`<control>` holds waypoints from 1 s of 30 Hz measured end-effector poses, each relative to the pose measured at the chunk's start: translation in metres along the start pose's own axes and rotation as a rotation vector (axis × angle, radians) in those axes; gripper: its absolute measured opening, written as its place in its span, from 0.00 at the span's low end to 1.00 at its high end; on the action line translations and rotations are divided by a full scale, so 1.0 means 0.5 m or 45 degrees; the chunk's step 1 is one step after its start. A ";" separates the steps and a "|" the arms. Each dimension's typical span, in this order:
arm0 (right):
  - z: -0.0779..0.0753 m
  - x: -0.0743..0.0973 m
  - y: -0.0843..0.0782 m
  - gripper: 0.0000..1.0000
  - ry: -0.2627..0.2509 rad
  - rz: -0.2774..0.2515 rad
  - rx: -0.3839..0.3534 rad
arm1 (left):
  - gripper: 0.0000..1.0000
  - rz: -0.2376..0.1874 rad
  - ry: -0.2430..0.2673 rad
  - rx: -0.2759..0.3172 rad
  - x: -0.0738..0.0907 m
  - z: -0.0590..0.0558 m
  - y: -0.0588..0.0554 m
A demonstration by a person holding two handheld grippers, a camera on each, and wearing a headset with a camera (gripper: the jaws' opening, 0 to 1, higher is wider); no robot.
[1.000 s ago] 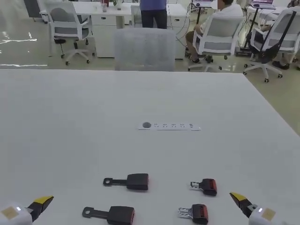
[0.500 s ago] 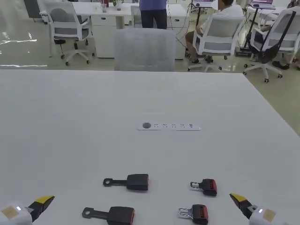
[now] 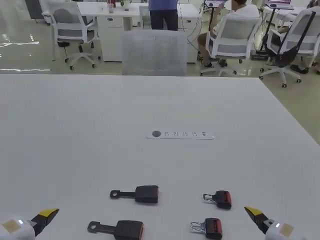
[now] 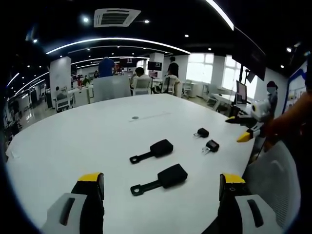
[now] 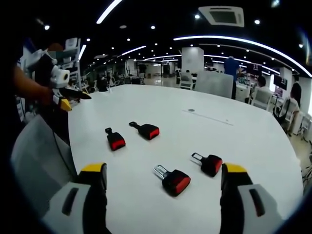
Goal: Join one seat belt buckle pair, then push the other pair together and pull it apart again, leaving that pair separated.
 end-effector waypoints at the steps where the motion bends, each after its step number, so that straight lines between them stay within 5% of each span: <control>1: 0.000 0.000 0.000 0.99 -0.001 0.000 0.000 | 1.00 0.001 0.000 0.000 0.000 0.000 0.000; 30: -0.007 0.009 0.003 0.99 -0.031 -0.013 -0.027 | 1.00 -0.015 -0.009 0.039 0.000 -0.005 0.003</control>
Point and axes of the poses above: the centre of the closed fingertips' face, and the gripper's own axes: x roughly backward along the fingers, z roughly to its left, y roughly out of its top, the point moved 2 cm from there along x, roughly backward along the fingers, and after that the axes turned 1 degree about x, right-handed, at the moved point
